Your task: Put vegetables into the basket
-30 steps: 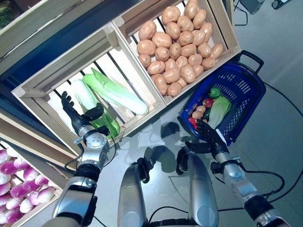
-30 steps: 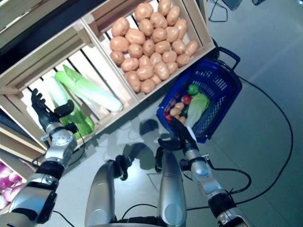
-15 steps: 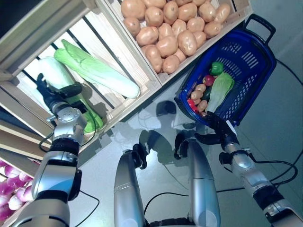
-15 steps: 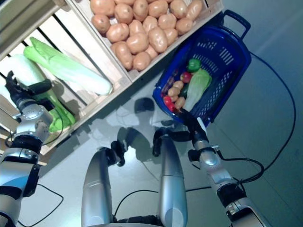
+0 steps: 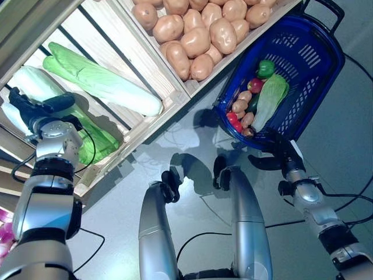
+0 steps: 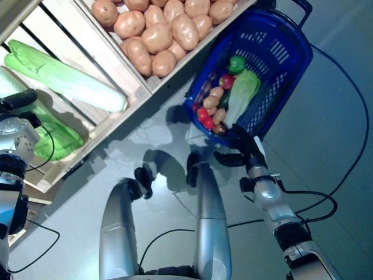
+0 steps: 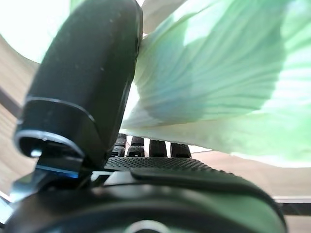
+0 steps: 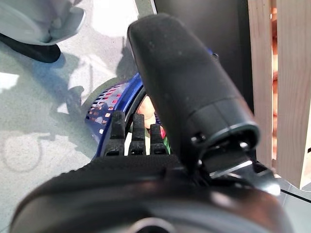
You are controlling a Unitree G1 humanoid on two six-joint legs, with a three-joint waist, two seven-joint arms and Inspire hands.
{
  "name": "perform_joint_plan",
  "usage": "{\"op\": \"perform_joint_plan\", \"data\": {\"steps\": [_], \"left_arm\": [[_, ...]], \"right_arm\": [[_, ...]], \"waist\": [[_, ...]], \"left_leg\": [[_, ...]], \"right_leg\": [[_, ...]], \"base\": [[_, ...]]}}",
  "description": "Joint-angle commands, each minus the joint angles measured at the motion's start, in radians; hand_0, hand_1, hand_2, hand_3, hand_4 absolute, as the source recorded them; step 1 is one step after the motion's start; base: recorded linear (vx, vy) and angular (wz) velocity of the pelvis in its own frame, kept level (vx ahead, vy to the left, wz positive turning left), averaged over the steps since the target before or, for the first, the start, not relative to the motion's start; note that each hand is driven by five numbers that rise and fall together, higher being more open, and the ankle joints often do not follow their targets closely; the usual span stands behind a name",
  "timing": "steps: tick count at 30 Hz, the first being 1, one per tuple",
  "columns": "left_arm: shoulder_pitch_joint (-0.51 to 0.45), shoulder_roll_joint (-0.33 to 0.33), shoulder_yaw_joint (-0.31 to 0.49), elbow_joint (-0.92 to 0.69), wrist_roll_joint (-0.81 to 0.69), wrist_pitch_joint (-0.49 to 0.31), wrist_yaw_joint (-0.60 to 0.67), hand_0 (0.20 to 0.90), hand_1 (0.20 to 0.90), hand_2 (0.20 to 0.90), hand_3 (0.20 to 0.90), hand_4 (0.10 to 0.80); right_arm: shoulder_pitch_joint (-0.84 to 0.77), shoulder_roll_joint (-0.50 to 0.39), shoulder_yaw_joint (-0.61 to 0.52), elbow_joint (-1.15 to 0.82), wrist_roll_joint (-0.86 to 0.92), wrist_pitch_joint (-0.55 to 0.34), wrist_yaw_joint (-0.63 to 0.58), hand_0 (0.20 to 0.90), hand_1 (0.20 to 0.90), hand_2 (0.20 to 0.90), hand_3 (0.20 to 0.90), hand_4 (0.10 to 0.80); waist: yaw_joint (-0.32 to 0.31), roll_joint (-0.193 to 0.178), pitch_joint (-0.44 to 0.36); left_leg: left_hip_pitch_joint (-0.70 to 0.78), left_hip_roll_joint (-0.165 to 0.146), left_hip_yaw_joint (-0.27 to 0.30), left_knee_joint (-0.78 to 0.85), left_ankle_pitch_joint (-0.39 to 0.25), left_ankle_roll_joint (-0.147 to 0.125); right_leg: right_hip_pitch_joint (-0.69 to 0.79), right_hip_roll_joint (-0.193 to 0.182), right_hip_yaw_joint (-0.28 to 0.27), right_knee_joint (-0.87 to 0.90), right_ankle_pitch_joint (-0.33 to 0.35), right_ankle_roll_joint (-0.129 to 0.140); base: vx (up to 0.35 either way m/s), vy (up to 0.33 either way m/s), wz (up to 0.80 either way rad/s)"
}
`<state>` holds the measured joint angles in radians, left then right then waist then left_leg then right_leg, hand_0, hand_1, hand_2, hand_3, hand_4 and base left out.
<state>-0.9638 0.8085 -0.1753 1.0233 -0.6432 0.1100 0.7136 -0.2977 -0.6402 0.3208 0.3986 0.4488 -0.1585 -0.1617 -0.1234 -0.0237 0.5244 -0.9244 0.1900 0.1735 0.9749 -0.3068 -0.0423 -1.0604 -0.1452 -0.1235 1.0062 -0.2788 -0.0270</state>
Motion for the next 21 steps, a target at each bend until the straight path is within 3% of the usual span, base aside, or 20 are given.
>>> {"op": "perform_joint_plan", "data": {"steps": [1, 6, 12, 16, 21], "left_arm": [[-0.176, 0.112, -0.078, -0.001, 0.023, -0.034, -0.037, 0.3, 0.3, 0.3, 0.3, 0.4], [-0.182, 0.125, -0.076, -0.014, -0.002, -0.092, -0.061, 0.3, 0.3, 0.3, 0.3, 0.4], [-0.163, 0.12, -0.068, -0.027, -0.026, -0.092, -0.102, 0.3, 0.3, 0.3, 0.3, 0.4], [-0.117, 0.118, -0.054, -0.03, -0.017, -0.116, -0.146, 0.3, 0.3, 0.3, 0.3, 0.4], [-0.038, 0.106, -0.019, -0.081, -0.005, -0.154, -0.21, 0.3, 0.3, 0.3, 0.3, 0.4]], "right_arm": [[0.015, -0.067, -0.074, -0.1, 0.045, -0.082, -0.054, 0.9, 0.9, 0.9, 0.9, 0.8], [0.015, -0.072, -0.078, -0.093, 0.052, -0.111, -0.037, 0.9, 0.9, 0.9, 0.9, 0.8], [0.022, -0.058, -0.058, -0.113, 0.032, -0.12, -0.026, 0.9, 0.9, 0.9, 0.9, 0.8], [0.015, -0.046, -0.042, -0.125, 0.038, -0.113, -0.037, 0.9, 0.9, 0.9, 0.9, 0.8], [0.025, -0.017, -0.029, -0.114, 0.05, -0.121, -0.033, 0.9, 0.9, 0.9, 0.9, 0.8]], "waist": [[-0.054, -0.004, -0.004], [-0.055, -0.004, -0.004], [-0.057, -0.009, -0.004], [-0.052, -0.007, -0.004], [-0.037, -0.002, -0.004]], "left_leg": [[0.007, -0.018, 0.081, -0.042, -0.048, 0.047], [0.042, -0.011, 0.097, -0.064, -0.05, 0.045], [0.135, -0.008, 0.114, -0.106, -0.045, 0.041], [0.246, -0.02, 0.122, -0.164, -0.036, 0.034], [0.365, -0.033, 0.127, -0.188, -0.044, 0.044]], "right_leg": [[0.078, -0.046, 0.023, -0.079, -0.018, 0.024], [0.107, -0.041, 0.017, -0.106, -0.016, 0.025], [0.196, -0.037, 0.011, -0.149, -0.015, 0.028], [0.308, -0.036, -0.002, -0.198, -0.017, 0.033], [0.423, -0.046, -0.017, -0.198, -0.041, 0.027]], "base": [[0.011, 0.016, -0.07], [0.002, 0.004, -0.01], [0.009, -0.036, -0.03], [0.0, -0.076, -0.09], [-0.015, -0.098, -0.11]]}}
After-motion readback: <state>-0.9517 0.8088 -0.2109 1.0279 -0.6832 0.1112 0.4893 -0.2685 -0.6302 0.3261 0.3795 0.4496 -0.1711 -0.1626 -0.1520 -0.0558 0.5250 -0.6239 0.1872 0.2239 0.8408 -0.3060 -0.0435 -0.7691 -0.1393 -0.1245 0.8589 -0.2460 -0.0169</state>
